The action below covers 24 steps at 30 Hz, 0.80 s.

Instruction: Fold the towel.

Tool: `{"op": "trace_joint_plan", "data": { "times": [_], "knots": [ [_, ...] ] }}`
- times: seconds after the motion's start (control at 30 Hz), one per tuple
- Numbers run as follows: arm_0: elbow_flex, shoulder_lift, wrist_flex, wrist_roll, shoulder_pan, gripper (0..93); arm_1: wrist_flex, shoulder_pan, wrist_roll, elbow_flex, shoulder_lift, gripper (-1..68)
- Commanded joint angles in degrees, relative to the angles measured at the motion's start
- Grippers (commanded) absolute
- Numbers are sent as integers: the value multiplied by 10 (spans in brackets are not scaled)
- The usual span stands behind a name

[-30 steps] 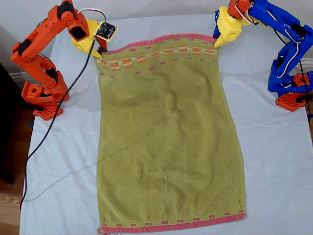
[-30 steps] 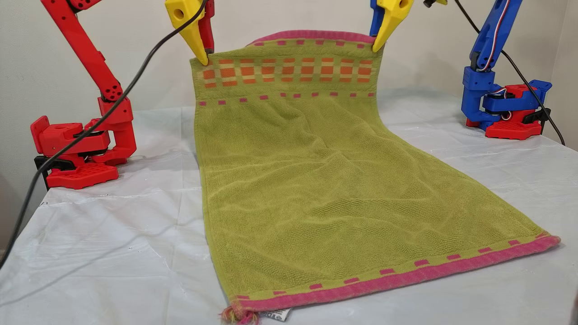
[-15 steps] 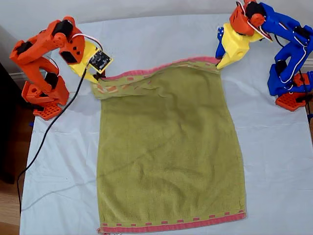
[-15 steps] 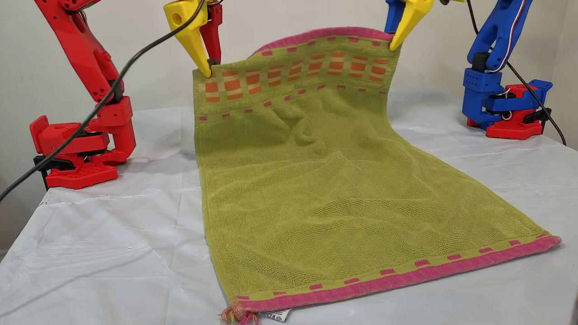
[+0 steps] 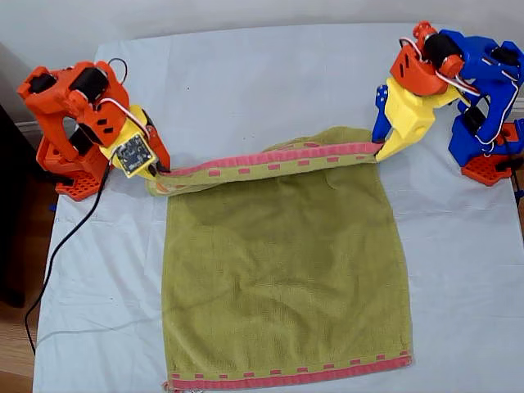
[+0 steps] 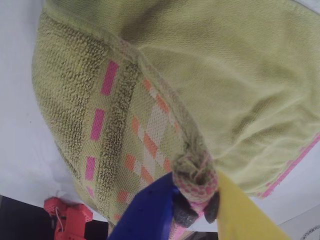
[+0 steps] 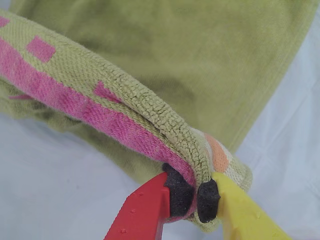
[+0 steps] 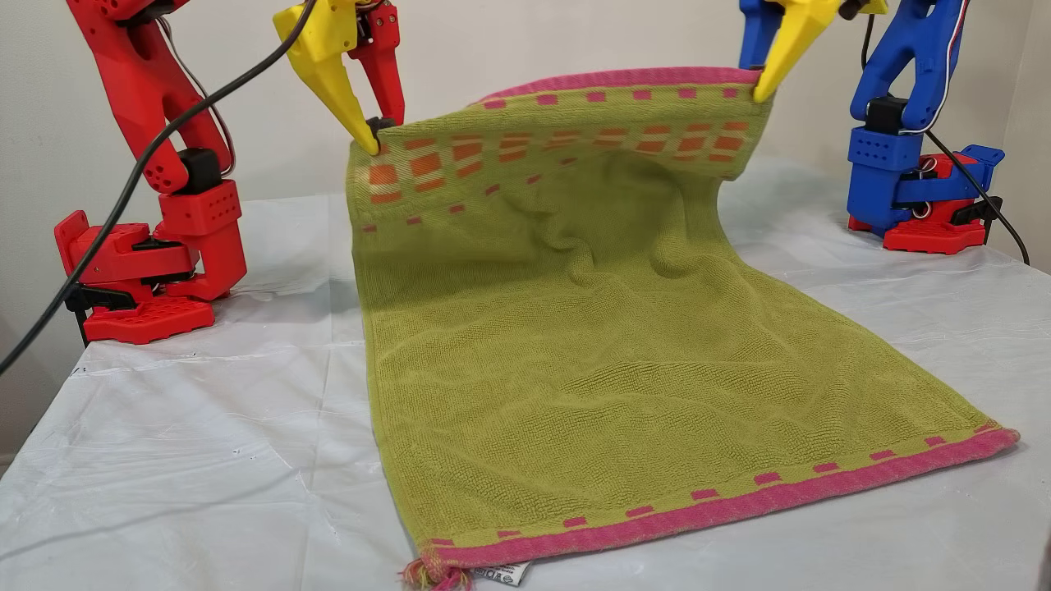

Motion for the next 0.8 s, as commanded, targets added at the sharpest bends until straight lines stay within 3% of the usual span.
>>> {"op": "trace_joint_plan", "data": {
  "times": [0.0, 0.2, 0.43, 0.77],
  "knots": [
    [-59, -13, -9, -5, 60, 1, 4, -39, 29, -68, -18, 1],
    [-91, -76, -19, -39, 146, 1, 4, -104, 81, -148, -92, 1],
    [-91, -101, -50, -65, 207, 1, 4, -156, 127, -274, -199, 1],
    [-191, -213, -70, -83, 250, 1, 4, -240, 225, -349, -281, 1]
  ]
}}
